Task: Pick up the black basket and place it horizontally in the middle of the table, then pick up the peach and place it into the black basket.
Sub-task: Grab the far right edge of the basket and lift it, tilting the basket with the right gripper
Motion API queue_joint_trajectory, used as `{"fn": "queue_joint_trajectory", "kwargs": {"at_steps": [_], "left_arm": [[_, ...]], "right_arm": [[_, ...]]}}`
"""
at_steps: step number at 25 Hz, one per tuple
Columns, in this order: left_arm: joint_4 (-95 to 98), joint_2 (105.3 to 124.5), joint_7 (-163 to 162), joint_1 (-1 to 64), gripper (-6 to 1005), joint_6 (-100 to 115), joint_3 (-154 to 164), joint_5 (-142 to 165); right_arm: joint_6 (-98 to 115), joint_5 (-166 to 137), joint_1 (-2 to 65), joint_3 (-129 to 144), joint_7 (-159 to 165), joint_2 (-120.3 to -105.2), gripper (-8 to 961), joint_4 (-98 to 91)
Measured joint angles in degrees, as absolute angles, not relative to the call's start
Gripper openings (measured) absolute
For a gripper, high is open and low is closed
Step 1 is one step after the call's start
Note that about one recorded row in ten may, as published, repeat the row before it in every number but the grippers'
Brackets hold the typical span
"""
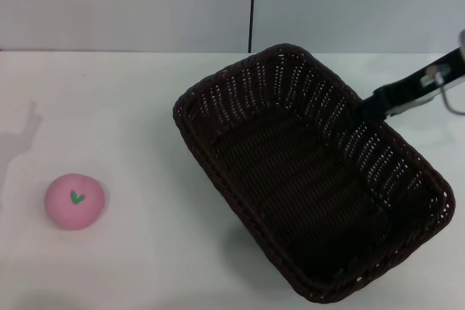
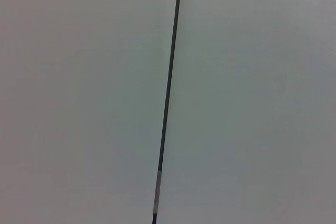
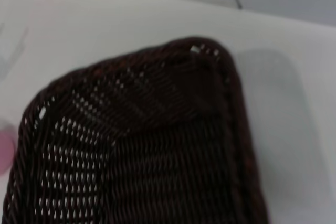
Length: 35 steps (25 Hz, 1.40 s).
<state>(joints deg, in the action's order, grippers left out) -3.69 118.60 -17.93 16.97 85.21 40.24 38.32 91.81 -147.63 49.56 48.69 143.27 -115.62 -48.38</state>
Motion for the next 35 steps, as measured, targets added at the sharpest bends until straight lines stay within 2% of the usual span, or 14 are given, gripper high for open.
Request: {"fn": "queue_joint_trajectory", "kwargs": {"at_steps": [2, 12, 21, 27, 32, 35], "left_arm": [[-3.67, 118.62, -17.93, 17.19, 857, 85.11, 40.24, 38.32], [-3.68, 118.65, -17.93, 16.64, 856, 85.21, 40.34, 38.32], [-3.75, 118.65, -17.93, 15.91, 856, 85.46, 40.34, 38.32], [-3.78, 118.65, -17.96, 15.5, 856, 86.42, 40.33, 38.32], [-3.77, 118.53, -17.98, 15.07, 855, 86.97, 40.1, 38.32], [-3.64, 118.48, -17.99, 14.71, 855, 87.48, 40.03, 38.32]], "right_arm": [[90.23, -147.69, 49.89, 50.08, 143.49, -116.44, 825, -46.12], [88.69, -147.81, 50.19, 50.86, 143.69, -116.65, 824, -43.72], [88.55, -147.91, 50.35, 50.97, 143.74, -116.64, 624, -43.36], [88.95, -147.97, 50.11, 51.33, 143.41, -116.56, 411, -44.48], [91.7, -148.04, 50.31, 51.42, 140.3, -116.19, 187, -47.23], [92.91, -147.94, 50.7, 51.43, 137.66, -116.09, 158, -47.87]]}}
